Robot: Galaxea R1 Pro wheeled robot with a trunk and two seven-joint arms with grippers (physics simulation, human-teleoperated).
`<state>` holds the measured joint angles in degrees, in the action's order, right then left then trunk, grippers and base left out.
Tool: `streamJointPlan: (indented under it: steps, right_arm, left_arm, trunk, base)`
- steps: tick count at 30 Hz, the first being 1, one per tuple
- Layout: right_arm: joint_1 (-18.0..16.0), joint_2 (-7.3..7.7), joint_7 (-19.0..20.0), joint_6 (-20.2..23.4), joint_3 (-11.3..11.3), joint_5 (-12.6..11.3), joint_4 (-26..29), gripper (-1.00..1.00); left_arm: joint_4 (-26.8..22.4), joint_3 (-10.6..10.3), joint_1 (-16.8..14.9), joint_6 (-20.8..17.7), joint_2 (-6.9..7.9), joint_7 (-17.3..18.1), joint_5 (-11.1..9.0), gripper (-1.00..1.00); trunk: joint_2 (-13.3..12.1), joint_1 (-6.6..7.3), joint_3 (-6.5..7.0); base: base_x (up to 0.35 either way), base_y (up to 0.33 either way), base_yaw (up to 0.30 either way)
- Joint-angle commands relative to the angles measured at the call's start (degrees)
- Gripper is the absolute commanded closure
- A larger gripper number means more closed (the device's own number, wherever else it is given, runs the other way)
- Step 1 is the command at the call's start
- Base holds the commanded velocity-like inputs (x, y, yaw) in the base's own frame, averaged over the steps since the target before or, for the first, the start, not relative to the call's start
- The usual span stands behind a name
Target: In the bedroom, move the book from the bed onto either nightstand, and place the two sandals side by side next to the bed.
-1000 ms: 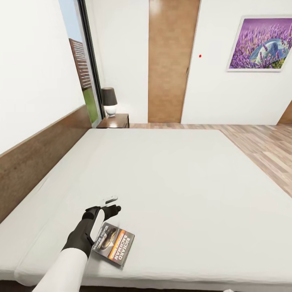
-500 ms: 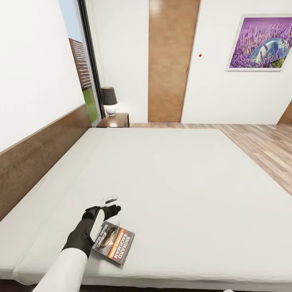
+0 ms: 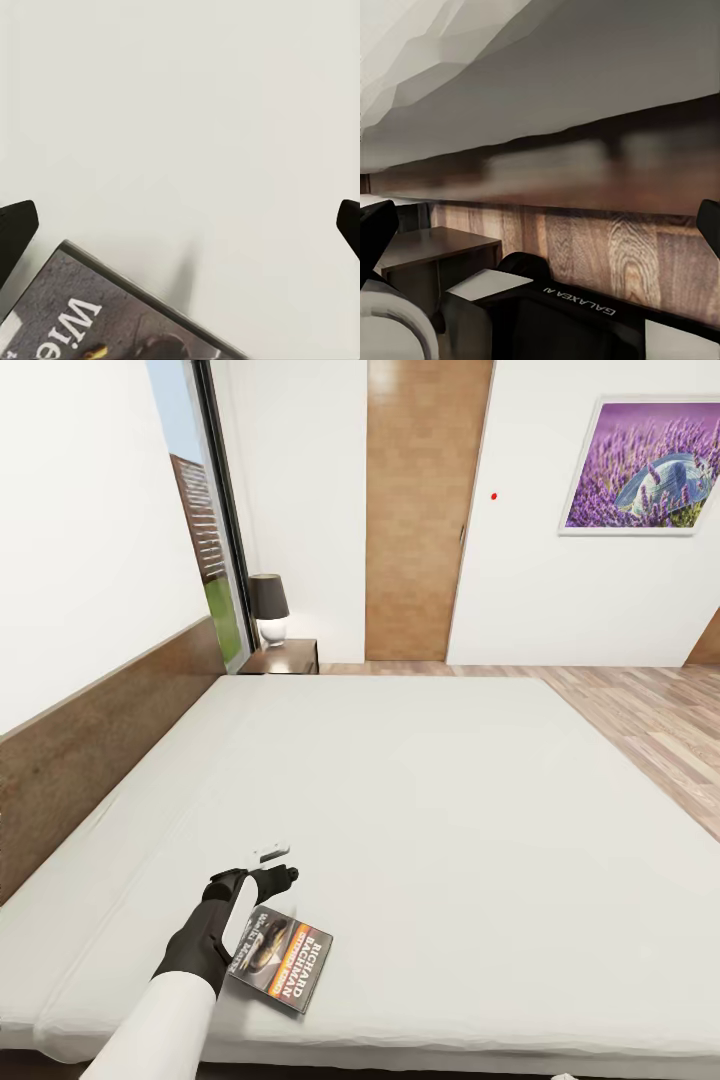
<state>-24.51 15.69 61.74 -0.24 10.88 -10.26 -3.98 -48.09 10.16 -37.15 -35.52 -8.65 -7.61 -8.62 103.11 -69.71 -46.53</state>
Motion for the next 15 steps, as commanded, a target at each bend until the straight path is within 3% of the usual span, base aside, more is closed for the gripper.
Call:
streamJointPlan:
  steps: [1, 15]
  right_arm:
    - [-0.1, 0.03, 0.2, 0.0, 0.0, -0.3, -0.2, -1.00]
    - [-0.1, 0.04, 0.2, 0.0, 0.0, -0.3, -0.2, -1.00]
  left_arm:
    - [-0.1, 0.1, 0.0, -0.2, -0.05, -0.4, -0.6, -1.00]
    - [-0.1, 0.0, 0.0, -0.2, -0.05, -0.3, -0.6, -1.00]
  trunk:
    - [0.0, 0.00, -0.05]
    - [0.0, 0.00, -0.05]
  base:
    - [0.000, 0.112, 0.000]
    - [0.000, 0.034, 0.000]
